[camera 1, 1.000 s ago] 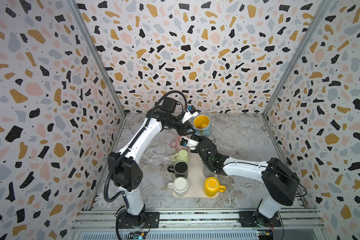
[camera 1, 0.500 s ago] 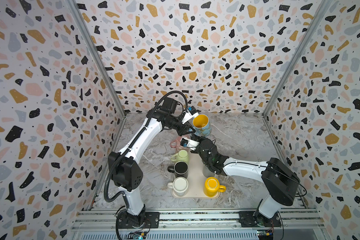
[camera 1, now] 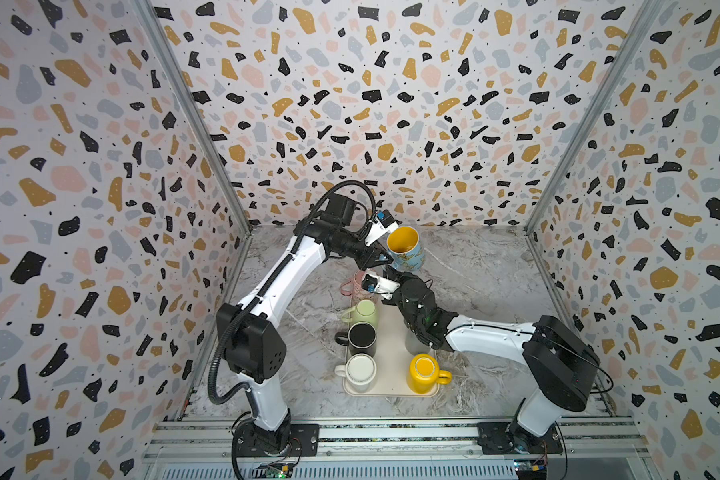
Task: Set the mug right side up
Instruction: 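Grasp the upright light blue mug's handle with the left gripper, then carry the mug away with the left gripper while the right gripper opens and withdraws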
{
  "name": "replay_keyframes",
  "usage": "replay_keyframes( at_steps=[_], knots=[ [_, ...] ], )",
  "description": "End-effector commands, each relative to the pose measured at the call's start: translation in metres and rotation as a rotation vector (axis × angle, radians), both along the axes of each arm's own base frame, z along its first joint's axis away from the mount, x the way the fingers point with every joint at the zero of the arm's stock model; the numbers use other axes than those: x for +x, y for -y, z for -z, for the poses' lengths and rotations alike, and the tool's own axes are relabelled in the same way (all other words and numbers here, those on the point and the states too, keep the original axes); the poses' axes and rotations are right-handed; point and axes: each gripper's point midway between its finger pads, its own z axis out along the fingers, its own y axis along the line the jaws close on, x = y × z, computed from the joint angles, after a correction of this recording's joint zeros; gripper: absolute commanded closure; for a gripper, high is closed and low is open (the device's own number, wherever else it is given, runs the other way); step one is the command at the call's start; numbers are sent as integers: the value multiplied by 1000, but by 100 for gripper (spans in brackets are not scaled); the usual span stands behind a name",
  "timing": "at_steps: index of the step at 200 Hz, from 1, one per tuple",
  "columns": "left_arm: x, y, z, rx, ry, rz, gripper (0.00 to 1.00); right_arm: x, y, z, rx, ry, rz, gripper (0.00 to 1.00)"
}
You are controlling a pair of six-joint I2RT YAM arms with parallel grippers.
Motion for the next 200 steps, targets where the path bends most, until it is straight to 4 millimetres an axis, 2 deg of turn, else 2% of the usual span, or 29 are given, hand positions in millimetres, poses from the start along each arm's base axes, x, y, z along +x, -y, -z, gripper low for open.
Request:
replay_keyframes(
  at_steps=[1, 35, 73, 126, 165, 200],
  knots=[
    [10, 0, -10, -13, 36, -38, 100, -1, 12, -67, 161, 144, 51, 78],
    [17, -2, -8, 3, 51, -71, 100, -2, 17, -70, 183, 137, 69, 63],
    [28, -3, -13, -1, 80, -116, 100, -7, 27, -77, 220, 122, 78, 58],
    [61, -12, -27, -33, 116, -221, 100, -16, 47, -76, 239, 95, 117, 55],
    [97, -42, -43, -63, 156, -375, 100, -26, 66, -86, 310, 70, 143, 55],
    [136, -87, -42, -85, 178, -584, 100, -36, 81, -90, 389, 30, 152, 54]
  ],
)
